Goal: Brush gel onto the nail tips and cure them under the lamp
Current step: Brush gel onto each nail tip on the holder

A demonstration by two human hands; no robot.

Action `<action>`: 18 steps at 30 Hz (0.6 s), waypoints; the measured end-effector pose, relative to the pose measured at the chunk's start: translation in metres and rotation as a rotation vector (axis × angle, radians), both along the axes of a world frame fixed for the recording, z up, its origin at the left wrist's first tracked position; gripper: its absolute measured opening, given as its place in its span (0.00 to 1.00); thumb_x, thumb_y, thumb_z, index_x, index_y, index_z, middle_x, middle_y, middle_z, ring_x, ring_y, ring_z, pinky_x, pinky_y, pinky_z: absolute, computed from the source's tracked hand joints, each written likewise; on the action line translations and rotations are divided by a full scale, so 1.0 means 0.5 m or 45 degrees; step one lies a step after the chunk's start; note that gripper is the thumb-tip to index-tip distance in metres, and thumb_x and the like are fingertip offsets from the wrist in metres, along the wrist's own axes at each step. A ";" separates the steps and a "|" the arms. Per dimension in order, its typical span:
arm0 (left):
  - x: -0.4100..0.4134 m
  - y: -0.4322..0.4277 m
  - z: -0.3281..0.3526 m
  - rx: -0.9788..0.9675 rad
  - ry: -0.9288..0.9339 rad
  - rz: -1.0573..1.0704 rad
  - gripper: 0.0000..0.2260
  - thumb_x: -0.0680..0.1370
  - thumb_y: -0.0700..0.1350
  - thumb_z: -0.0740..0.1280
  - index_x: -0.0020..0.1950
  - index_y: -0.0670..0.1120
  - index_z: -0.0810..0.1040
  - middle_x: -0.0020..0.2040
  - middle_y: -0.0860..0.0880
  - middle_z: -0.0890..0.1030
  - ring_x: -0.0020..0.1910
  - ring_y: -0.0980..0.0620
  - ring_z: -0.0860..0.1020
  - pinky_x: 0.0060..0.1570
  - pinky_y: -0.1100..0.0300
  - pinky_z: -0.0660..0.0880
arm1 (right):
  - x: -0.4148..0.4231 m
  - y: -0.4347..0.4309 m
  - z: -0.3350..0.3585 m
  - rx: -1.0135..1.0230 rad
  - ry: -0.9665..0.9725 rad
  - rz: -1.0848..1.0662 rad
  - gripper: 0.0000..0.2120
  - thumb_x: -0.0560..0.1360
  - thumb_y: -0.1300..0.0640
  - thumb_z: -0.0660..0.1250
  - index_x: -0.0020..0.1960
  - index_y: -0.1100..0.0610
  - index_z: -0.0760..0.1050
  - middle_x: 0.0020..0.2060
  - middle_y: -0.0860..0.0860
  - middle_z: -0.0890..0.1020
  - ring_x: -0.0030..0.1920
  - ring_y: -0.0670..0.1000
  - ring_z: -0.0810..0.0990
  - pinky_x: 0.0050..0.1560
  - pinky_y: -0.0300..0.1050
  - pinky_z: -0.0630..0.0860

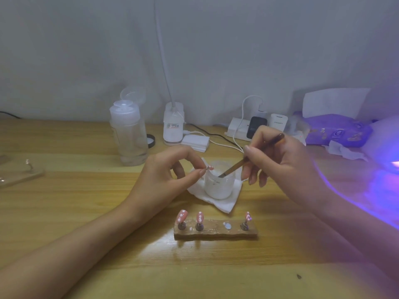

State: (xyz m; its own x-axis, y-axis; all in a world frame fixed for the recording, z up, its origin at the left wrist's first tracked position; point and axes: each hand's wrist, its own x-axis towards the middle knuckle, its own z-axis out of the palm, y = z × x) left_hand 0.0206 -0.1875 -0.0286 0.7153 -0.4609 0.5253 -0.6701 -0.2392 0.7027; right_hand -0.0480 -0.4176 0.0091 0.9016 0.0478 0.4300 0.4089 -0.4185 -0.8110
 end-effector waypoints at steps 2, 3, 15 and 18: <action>-0.001 0.000 0.000 0.004 -0.013 0.006 0.06 0.75 0.45 0.75 0.43 0.55 0.81 0.48 0.60 0.82 0.33 0.54 0.78 0.34 0.73 0.70 | 0.003 -0.007 0.002 0.093 0.020 -0.004 0.10 0.79 0.55 0.64 0.42 0.58 0.71 0.31 0.57 0.83 0.29 0.55 0.81 0.28 0.41 0.75; -0.001 0.000 0.001 0.004 -0.017 0.007 0.06 0.74 0.44 0.75 0.43 0.55 0.81 0.48 0.59 0.82 0.33 0.54 0.78 0.34 0.73 0.70 | 0.004 -0.012 0.004 0.157 0.020 -0.014 0.10 0.79 0.55 0.64 0.41 0.58 0.70 0.31 0.58 0.83 0.28 0.55 0.80 0.27 0.41 0.74; -0.001 0.001 0.004 0.033 -0.080 -0.007 0.05 0.75 0.42 0.74 0.46 0.53 0.83 0.48 0.60 0.82 0.35 0.53 0.77 0.34 0.74 0.69 | -0.002 -0.036 -0.042 0.886 0.179 -0.220 0.12 0.82 0.58 0.60 0.39 0.55 0.71 0.27 0.53 0.79 0.26 0.48 0.75 0.26 0.36 0.71; 0.002 0.001 0.002 0.015 -0.067 -0.012 0.05 0.76 0.43 0.74 0.46 0.53 0.83 0.48 0.60 0.82 0.35 0.55 0.77 0.34 0.74 0.70 | -0.005 -0.034 -0.051 0.945 0.198 -0.209 0.11 0.81 0.57 0.61 0.40 0.54 0.71 0.27 0.52 0.79 0.27 0.47 0.76 0.27 0.35 0.72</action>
